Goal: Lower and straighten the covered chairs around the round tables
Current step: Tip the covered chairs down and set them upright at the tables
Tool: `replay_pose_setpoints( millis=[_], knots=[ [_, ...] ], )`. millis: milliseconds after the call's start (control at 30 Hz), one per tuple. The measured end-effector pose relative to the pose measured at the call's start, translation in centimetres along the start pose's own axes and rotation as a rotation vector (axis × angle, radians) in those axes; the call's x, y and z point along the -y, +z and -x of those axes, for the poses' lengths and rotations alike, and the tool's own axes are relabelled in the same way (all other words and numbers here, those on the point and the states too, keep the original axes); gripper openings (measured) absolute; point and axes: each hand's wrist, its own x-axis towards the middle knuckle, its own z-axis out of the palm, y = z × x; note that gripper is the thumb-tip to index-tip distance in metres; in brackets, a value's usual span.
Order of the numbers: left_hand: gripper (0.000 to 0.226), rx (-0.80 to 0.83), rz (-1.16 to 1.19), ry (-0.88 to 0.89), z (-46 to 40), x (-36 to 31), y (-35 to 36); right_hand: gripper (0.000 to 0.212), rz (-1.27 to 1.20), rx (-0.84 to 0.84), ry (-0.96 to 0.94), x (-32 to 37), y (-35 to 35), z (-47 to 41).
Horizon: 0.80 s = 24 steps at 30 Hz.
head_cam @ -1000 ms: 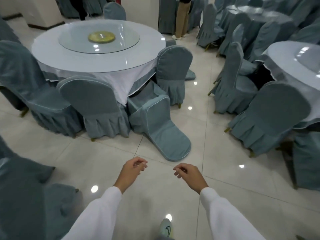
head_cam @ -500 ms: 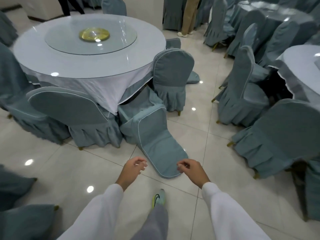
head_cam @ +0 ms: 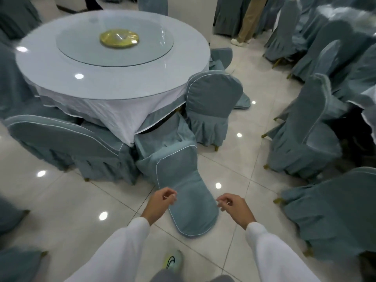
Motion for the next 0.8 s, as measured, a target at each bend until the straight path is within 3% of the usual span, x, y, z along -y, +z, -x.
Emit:
replay_pose_setpoints(
  millis=[467,667,800],
  knots=[
    [0.015,-0.291,0.130,-0.285,-3.6,0.3,10.1,0.010,0.151,0.308,-0.071,-7.5,-8.3,-14.1],
    [0.013,-0.418,0.283,-0.431,-3.6,3.8,15.2,0.021,0.247,0.419,-0.042,-11.1,-8.9,-16.6],
    [0.014,-0.493,0.345,-0.474,-3.9,7.1,17.3,0.012,0.277,0.426,-0.026,-14.2,-7.8,-18.1]
  ],
)
